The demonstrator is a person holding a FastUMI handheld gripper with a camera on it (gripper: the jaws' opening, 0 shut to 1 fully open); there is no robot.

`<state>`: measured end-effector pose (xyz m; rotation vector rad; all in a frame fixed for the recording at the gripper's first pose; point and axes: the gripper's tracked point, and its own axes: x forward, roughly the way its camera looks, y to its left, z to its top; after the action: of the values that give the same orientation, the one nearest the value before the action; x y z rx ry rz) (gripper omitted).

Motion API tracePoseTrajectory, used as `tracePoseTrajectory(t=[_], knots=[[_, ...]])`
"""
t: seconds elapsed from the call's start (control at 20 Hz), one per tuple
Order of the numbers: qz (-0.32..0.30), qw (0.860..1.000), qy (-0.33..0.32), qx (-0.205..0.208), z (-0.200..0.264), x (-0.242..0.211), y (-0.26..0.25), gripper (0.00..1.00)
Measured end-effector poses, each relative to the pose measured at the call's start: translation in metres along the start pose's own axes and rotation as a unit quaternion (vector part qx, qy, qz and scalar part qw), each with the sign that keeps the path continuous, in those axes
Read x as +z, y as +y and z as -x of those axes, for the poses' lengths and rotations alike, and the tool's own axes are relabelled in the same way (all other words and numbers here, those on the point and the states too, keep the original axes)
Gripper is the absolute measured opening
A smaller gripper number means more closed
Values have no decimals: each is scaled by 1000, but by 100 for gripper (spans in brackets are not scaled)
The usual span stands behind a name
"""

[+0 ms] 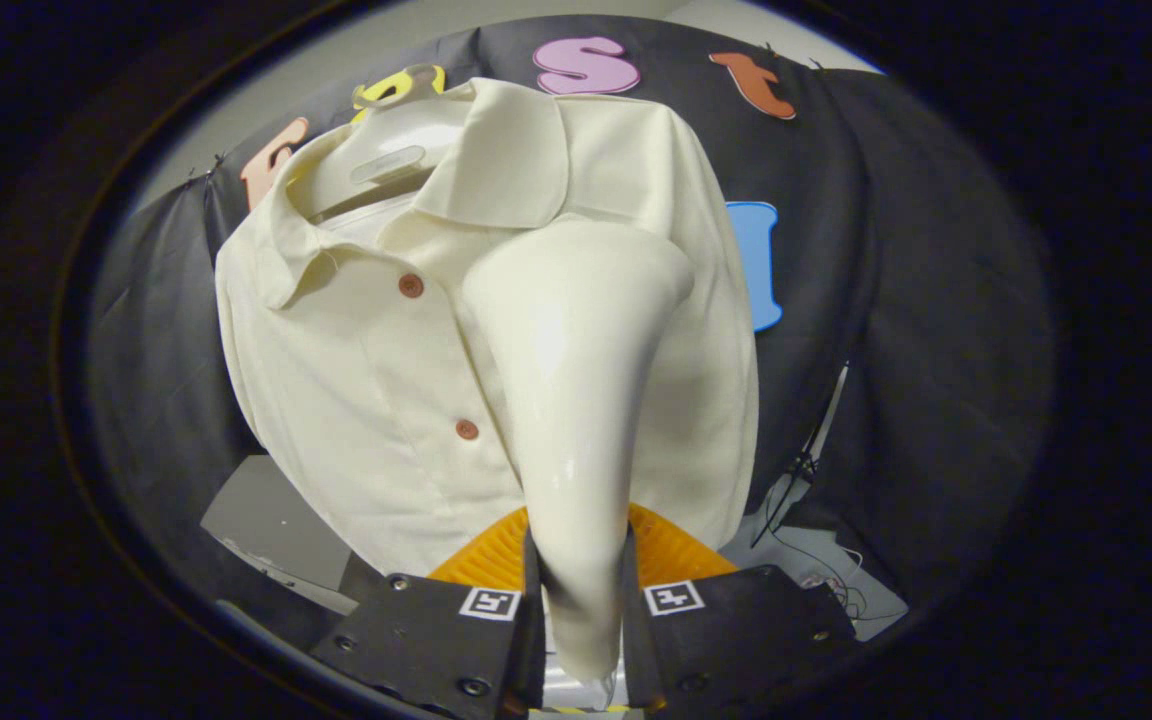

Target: Iron the clothes twice with a garment steamer, once on the left side and once on the right side.

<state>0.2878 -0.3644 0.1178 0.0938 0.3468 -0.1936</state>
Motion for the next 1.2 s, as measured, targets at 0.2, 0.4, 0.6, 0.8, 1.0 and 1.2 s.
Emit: tracePoseTrajectory(t=[0.2, 0.4, 0.6, 0.8, 1.0, 1.2], knots=[[-6, 1000, 11, -8, -5, -14, -8, 31], [-27, 999, 33, 1, -10, -37, -14, 31], [-49, 998, 45, -1, -15, -55, -22, 31], [-52, 997, 57, 1, -20, -72, -28, 31], [-50, 996, 79, -5, -24, -97, -39, 31], [-51, 993, 102, -11, -33, -128, -47, 31]])
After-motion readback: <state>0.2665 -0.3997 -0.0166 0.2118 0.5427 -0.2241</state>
